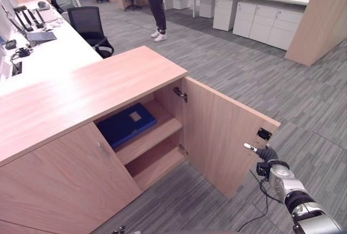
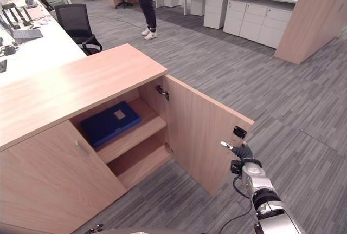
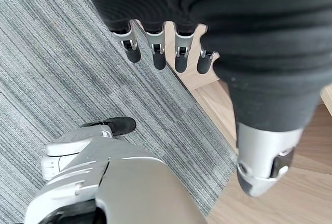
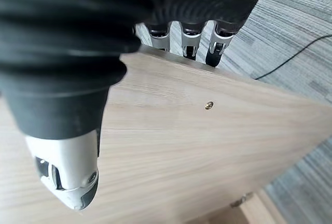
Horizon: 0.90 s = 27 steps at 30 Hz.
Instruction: Put the empty folder in the office cabinet
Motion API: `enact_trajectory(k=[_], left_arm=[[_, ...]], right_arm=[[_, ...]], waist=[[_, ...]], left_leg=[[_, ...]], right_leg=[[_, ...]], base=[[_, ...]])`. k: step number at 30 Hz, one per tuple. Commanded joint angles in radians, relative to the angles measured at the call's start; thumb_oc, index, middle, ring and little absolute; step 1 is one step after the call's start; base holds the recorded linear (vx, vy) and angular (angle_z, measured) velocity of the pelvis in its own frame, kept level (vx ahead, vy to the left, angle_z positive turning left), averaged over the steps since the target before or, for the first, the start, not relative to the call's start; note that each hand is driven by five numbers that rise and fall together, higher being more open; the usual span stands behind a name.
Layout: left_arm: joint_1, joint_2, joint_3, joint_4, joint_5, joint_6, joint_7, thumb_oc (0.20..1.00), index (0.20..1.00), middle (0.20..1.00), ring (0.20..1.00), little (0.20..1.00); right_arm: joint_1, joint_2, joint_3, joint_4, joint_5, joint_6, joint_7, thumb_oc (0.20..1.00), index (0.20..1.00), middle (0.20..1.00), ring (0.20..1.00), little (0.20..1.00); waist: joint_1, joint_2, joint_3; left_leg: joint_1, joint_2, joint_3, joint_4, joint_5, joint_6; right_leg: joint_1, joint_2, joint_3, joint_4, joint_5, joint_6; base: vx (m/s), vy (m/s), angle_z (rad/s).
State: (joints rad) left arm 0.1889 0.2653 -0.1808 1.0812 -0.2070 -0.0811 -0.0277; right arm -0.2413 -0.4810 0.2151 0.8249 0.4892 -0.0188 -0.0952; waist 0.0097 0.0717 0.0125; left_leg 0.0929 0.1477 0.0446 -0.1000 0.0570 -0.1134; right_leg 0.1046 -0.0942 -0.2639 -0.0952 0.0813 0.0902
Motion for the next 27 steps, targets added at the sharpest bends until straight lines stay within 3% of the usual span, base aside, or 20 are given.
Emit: enact_trajectory(k=[1,5,10,15,18,25,27], left_arm=[[-0.090,0.035,0.026,0.032,0.044,-0.018,0.019,1.000,1.000,1.000,1.000,1.000],[-0.092,0.033,0.059,0.034,0.069,-0.018,0.016,1.000,1.000,1.000,1.000,1.000],[-0.092,0.030,0.057,0.031,0.077,-0.021,0.016,1.000,1.000,1.000,1.000,1.000],[-0.090,0.028,0.051,0.029,0.073,-0.023,0.021,1.000,1.000,1.000,1.000,1.000],[-0.095,0.033,0.043,0.034,0.076,-0.022,0.022,1.000,1.000,1.000,1.000,1.000],[-0.086,0.045,0.036,0.035,0.078,-0.024,0.026,1.000,1.000,1.000,1.000,1.000],[-0.080,0.058,0.040,0.030,0.054,-0.030,0.032,1.000,1.000,1.000,1.000,1.000]], right_arm=[[-0.076,0.147,0.142,-0.222,-0.056,-0.068,0.180,1.000,1.000,1.000,1.000,1.000],[0.043,0.101,0.223,-0.374,-0.143,-0.052,0.273,1.000,1.000,1.000,1.000,1.000],[0.052,0.112,0.282,-0.413,-0.155,-0.055,0.303,1.000,1.000,1.000,1.000,1.000],[0.011,0.162,0.371,-0.456,-0.122,-0.053,0.336,1.000,1.000,1.000,1.000,1.000],[-0.029,0.179,0.434,-0.504,-0.094,-0.052,0.361,1.000,1.000,1.000,1.000,1.000],[-0.116,0.220,0.460,-0.473,-0.067,-0.058,0.336,1.000,1.000,1.000,1.000,1.000],[-0.196,0.237,0.398,-0.380,-0.026,-0.082,0.265,1.000,1.000,1.000,1.000,1.000]], waist=[[0.068,-0.073,0.041],[0.070,-0.077,0.047],[0.084,-0.078,0.050],[0.121,-0.083,0.054],[0.167,-0.089,0.056],[0.224,-0.092,0.050],[0.262,-0.103,0.078]], left_leg=[[0.019,-0.014,-0.029,0.020,-0.052,-0.018],[0.010,-0.012,-0.044,0.022,-0.049,-0.020],[-0.002,-0.012,-0.067,0.024,-0.044,-0.022],[-0.024,-0.015,-0.100,0.027,-0.036,-0.026],[-0.058,-0.021,-0.144,0.031,-0.021,-0.040],[-0.094,-0.024,-0.203,0.039,-0.012,-0.052],[-0.166,-0.034,-0.192,0.157,-0.026,-0.069]], right_leg=[[0.058,-0.078,-0.017,0.027,-0.103,0.086],[0.058,-0.083,-0.035,0.041,-0.113,0.086],[0.060,-0.089,-0.058,0.050,-0.119,0.086],[0.065,-0.091,-0.089,0.052,-0.123,0.086],[0.076,-0.093,-0.130,0.042,-0.125,0.082],[0.092,-0.084,-0.175,0.021,-0.130,0.074],[0.092,-0.093,-0.176,0.015,-0.130,0.066]], base=[[0.00,-0.003,0.07],[0.00,-0.007,0.06],[-0.02,-0.008,0.17],[-0.02,-0.006,0.26],[-0.02,-0.019,0.44],[0.01,-0.016,0.55],[-0.08,0.016,0.27]])
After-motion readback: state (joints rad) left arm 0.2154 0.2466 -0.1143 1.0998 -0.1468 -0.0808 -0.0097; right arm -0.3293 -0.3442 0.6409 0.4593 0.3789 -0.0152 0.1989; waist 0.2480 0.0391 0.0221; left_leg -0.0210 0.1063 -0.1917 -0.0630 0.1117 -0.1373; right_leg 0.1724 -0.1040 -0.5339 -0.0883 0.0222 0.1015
